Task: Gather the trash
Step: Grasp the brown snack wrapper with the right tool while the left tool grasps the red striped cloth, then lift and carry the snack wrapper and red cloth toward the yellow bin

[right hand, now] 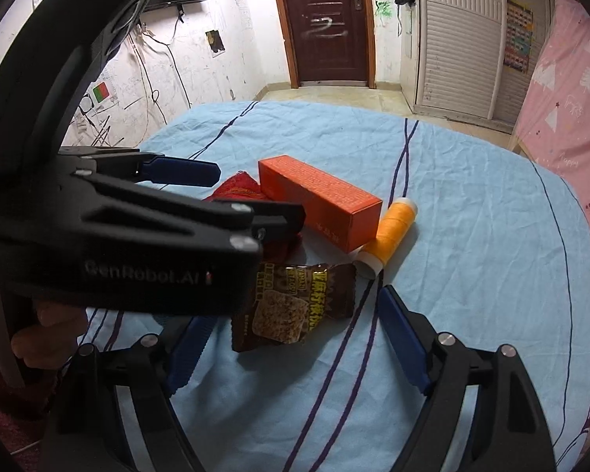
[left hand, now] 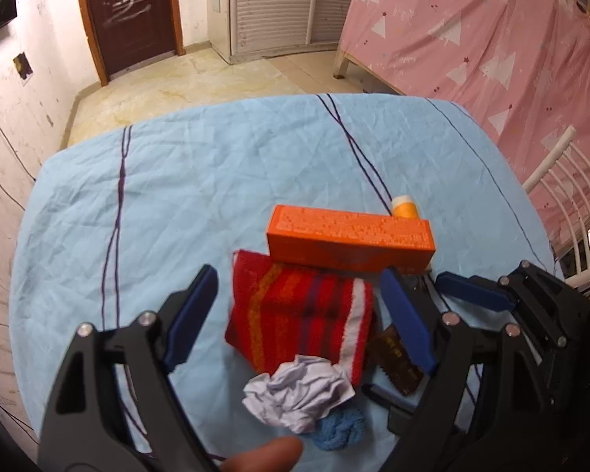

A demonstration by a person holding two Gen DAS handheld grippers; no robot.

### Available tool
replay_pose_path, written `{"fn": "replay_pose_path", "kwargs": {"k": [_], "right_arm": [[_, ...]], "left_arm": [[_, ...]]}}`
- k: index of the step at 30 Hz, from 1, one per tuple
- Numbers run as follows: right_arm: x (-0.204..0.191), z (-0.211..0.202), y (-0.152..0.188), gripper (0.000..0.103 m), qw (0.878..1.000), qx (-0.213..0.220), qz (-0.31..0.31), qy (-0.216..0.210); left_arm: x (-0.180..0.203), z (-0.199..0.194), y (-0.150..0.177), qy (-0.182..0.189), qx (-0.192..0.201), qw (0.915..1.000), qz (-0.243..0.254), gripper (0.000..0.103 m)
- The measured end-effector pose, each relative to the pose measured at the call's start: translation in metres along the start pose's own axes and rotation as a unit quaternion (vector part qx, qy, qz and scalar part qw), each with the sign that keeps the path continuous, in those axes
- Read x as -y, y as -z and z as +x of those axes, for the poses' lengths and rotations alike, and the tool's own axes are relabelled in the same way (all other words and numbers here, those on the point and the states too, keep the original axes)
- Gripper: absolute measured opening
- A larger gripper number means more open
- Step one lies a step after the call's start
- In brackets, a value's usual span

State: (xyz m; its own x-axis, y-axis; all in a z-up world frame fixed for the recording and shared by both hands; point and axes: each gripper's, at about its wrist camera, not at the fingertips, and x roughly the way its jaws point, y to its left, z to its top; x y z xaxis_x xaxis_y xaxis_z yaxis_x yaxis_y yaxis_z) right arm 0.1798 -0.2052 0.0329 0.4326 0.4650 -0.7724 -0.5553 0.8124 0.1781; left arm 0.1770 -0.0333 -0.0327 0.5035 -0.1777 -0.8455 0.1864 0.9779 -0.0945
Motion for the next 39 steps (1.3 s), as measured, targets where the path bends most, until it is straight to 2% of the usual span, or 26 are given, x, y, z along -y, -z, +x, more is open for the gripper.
{"fn": "replay_pose_path", "kwargs": {"k": [7, 8, 10, 12, 13, 15, 18, 26, 31, 33, 39], "right_arm": [[0.002, 0.006, -0.006, 0.075, 1.0, -0.006, -0.013, 0.0], [0.004, 0.006, -0.006, 0.073, 1.0, -0.005, -0.01, -0.003], [0.008, 0.005, -0.006, 0.062, 1.0, 0.0, -0.006, 0.002], [0.011, 0.003, -0.005, 0.051, 1.0, 0.004, -0.001, 0.008], [0.014, 0.002, -0.005, 0.048, 1.0, 0.006, 0.001, 0.01], [0.016, 0.001, -0.003, 0.043, 1.0, 0.008, 0.0, 0.011], [0.02, -0.004, -0.001, 0.038, 1.0, 0.016, 0.008, 0.011], [0.035, -0.033, 0.007, 0.038, 0.998, 0.06, 0.034, 0.001], [0.048, -0.05, 0.011, 0.038, 0.996, 0.077, 0.047, 0.01], [0.054, -0.057, 0.014, 0.038, 0.995, 0.085, 0.054, 0.011], [0.064, -0.074, 0.018, 0.038, 0.992, 0.102, 0.07, 0.019]], "left_arm": [[0.007, 0.01, 0.001, -0.008, -0.021, 0.9997, 0.0, 0.07], [0.007, 0.011, 0.001, -0.008, -0.023, 0.9997, -0.002, 0.068], [0.006, 0.011, 0.002, -0.012, -0.023, 0.9997, -0.004, 0.064], [0.008, 0.01, 0.003, -0.014, -0.02, 0.9997, -0.003, 0.048], [0.009, 0.008, 0.003, -0.016, -0.018, 0.9997, -0.002, 0.044], [0.01, 0.004, 0.003, -0.023, -0.012, 0.9997, -0.004, 0.031], [0.009, -0.005, 0.002, -0.019, -0.002, 0.9997, -0.013, 0.024], [0.013, -0.036, -0.002, -0.014, 0.032, 0.9993, -0.011, 0.02], [0.019, -0.034, -0.005, -0.026, 0.025, 0.9993, -0.003, 0.02], [0.022, -0.033, -0.005, -0.033, 0.024, 0.9992, 0.002, 0.013], [0.026, -0.035, -0.004, -0.029, 0.021, 0.9993, 0.006, 0.005]]}}
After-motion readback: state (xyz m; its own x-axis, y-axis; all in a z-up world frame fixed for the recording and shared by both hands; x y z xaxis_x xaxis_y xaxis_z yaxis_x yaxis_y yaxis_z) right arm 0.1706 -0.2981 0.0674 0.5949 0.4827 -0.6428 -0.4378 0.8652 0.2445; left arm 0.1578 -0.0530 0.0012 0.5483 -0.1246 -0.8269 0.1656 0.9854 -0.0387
